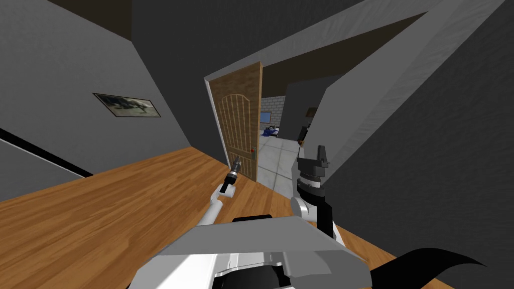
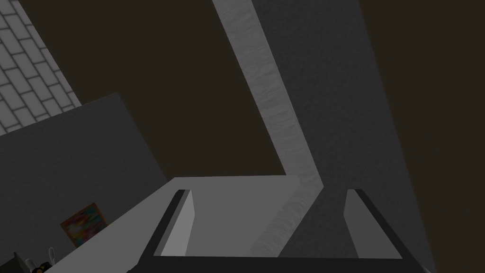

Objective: Push the door open

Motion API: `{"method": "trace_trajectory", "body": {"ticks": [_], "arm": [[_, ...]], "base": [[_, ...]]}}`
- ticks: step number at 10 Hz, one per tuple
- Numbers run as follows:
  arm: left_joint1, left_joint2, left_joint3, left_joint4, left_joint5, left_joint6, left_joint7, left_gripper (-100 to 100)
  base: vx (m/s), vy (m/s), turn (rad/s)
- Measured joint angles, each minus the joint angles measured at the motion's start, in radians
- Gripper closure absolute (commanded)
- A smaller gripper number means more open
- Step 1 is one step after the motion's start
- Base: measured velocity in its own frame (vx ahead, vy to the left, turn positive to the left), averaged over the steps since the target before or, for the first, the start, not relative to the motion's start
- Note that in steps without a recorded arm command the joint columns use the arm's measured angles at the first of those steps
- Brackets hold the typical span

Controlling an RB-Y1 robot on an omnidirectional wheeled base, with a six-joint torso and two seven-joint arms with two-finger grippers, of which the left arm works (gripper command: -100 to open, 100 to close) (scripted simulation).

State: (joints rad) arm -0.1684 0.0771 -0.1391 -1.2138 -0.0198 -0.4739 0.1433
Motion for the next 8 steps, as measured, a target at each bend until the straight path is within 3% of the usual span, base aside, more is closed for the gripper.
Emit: {"method": "trace_trajectory", "body": {"ticks": [2,7,8], "arm": [[-0.023,-0.002,-0.009,0.038,0.003,0.003,-0.001,-100],[-0.118,-0.018,-0.027,0.202,0.011,-0.012,-0.006,-100],[-0.126,-0.020,-0.033,0.214,0.012,-0.005,-0.006,-100]], "base": [[0.049,0.040,-0.046],[0.074,0.069,-0.076],[0.067,0.065,-0.073]]}}
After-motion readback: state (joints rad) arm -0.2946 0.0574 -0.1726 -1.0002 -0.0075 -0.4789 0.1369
